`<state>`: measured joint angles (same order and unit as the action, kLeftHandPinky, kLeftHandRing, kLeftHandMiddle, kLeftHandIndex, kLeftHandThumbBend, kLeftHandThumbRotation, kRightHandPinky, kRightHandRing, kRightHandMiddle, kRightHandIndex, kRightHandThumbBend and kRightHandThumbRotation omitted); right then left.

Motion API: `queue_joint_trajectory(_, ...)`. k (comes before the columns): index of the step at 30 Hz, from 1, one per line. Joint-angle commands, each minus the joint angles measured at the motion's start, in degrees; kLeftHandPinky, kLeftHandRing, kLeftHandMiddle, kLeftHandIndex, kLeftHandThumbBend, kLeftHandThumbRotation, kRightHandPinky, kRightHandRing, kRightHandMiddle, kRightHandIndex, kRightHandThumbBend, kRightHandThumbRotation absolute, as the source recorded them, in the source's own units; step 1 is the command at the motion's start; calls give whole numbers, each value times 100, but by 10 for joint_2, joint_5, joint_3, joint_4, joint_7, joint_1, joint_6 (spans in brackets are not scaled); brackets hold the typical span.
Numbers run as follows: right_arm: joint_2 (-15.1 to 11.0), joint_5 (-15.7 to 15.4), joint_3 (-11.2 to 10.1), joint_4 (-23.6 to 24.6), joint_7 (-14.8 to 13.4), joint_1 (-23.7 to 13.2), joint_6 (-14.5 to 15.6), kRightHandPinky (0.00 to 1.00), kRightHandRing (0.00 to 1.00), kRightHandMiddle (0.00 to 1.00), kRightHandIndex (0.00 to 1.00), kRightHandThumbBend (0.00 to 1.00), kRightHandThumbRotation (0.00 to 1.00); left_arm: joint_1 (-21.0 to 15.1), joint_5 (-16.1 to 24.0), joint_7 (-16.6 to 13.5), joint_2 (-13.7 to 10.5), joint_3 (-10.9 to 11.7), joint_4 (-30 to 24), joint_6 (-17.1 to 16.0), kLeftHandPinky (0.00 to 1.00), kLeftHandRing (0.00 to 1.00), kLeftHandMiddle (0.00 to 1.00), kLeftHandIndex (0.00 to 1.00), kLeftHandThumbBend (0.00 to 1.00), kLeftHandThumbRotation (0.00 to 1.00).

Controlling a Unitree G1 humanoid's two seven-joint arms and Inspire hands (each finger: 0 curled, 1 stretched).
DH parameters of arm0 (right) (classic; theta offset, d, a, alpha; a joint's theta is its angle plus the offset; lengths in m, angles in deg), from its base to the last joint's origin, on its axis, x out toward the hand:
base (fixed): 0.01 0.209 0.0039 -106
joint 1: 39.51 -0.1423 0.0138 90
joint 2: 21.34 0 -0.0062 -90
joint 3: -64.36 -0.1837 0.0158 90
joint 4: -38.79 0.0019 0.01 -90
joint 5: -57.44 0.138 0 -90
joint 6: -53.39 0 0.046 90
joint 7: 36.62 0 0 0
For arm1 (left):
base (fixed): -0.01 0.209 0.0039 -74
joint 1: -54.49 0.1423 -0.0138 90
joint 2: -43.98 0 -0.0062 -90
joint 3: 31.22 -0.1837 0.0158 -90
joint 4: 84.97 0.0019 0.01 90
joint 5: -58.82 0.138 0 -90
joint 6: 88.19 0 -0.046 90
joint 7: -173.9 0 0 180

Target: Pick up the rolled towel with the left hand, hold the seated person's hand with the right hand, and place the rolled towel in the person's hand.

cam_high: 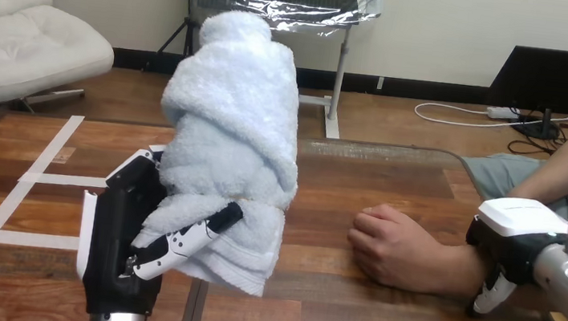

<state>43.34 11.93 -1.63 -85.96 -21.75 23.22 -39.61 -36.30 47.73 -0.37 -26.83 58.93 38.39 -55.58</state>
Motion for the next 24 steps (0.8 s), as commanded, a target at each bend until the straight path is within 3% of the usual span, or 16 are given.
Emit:
queue_joint_trajectory(1,-3,41,-44,34,-15,8,8,15,24,36,41,64,0,-29,6,2,21,-2,-23,3,29,36,41,50,61,0)
queue_joint_trajectory(6,-8,56,-65,55,-25,18,-3,14,23,34,40,66,0,-41,19,-1,17,2,2,6,29,35,41,50,61,0)
queue_joint_trajectory(9,-13,57,-72,70,-24,21,-1,14,23,34,39,67,0,-54,53,-21,10,10,31,4,29,35,41,50,61,0)
queue_joint_trajectory(15,-19,70,-87,99,-10,27,5,15,24,35,40,68,0,-75,121,-73,-7,16,73,38,28,35,42,49,62,0)
queue_joint_trajectory(24,-22,89,-115,143,-15,42,9,15,23,33,39,69,0,-127,203,-135,-42,8,173,55,28,35,42,50,61,0)
